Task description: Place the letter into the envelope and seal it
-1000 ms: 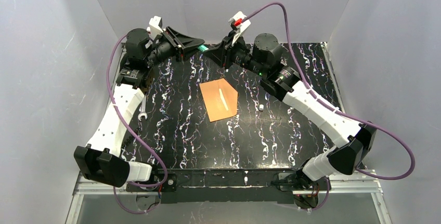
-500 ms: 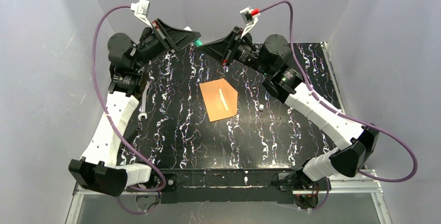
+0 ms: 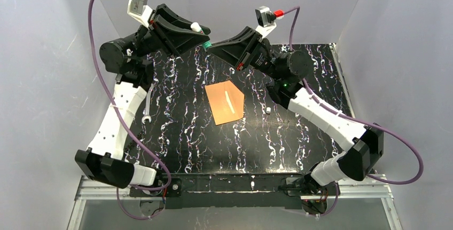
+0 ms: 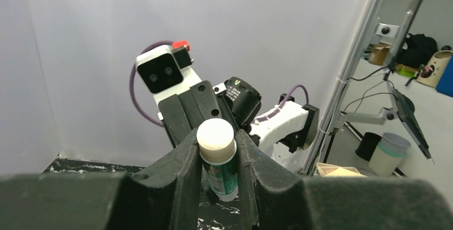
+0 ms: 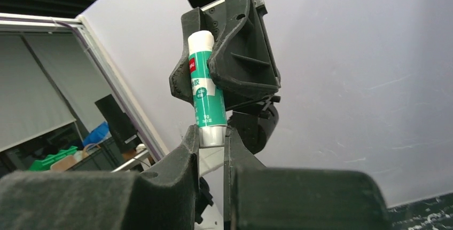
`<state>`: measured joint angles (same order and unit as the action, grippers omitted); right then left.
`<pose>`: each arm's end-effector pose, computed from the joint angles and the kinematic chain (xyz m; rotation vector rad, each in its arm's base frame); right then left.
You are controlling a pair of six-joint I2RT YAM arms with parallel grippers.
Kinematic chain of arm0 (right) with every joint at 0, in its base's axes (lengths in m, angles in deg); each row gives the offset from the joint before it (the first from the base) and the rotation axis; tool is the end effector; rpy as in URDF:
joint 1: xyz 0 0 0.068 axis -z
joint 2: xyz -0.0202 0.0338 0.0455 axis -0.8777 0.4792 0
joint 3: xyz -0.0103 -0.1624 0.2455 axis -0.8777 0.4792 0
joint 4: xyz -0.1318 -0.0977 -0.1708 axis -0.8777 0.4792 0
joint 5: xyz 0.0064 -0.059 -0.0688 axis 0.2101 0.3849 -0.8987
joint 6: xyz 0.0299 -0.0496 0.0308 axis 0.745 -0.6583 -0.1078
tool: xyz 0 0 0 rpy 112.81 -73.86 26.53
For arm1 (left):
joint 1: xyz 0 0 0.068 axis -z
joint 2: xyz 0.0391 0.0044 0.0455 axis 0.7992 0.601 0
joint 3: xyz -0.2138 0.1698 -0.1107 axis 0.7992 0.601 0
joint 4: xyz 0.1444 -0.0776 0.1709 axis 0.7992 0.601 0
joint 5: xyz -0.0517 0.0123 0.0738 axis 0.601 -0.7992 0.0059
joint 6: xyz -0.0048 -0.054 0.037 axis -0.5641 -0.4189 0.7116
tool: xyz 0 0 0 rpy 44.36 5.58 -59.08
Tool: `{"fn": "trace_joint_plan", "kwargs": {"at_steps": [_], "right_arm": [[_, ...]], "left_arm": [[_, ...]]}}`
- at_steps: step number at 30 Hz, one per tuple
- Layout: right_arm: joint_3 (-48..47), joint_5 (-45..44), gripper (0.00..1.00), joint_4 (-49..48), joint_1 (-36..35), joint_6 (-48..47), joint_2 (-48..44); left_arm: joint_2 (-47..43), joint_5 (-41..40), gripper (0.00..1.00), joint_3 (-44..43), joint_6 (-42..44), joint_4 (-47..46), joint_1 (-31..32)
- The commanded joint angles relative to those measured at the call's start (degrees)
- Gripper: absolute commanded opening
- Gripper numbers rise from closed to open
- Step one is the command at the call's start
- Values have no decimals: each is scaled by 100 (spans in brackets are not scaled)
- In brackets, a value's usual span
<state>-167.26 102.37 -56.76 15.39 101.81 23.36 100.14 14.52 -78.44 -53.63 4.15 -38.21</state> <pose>0.1815 0.2213 0.5349 -0.4004 0.9448 1.9142 0.1842 -0.0948 0.5876 0.8456 0.8561 -1.4229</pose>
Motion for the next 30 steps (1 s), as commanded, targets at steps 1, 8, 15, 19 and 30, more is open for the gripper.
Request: {"fn": "trace_joint_plan", "kwargs": {"at_steps": [1, 8, 15, 19, 30], "right_arm": [[-238, 227, 1, -2282, -34, 958, -168], [-816, 438, 1, -3311, -34, 1810, 379], [-713, 337, 24, -1594, -34, 814, 27], [-522, -936, 92, 1639, -43, -2109, -917], [-762, -2017, 99, 4159, -39, -5128, -1215]], "left_arm": [[321, 609, 0, -263, -224, -984, -124], [643, 595, 0, -625, -1023, -1861, -126], [643, 260, 0, -897, -841, -1198, -130], [120, -711, 0, -236, -277, 113, -127], [-598, -2399, 0, 840, -1392, 2615, -124]]}}
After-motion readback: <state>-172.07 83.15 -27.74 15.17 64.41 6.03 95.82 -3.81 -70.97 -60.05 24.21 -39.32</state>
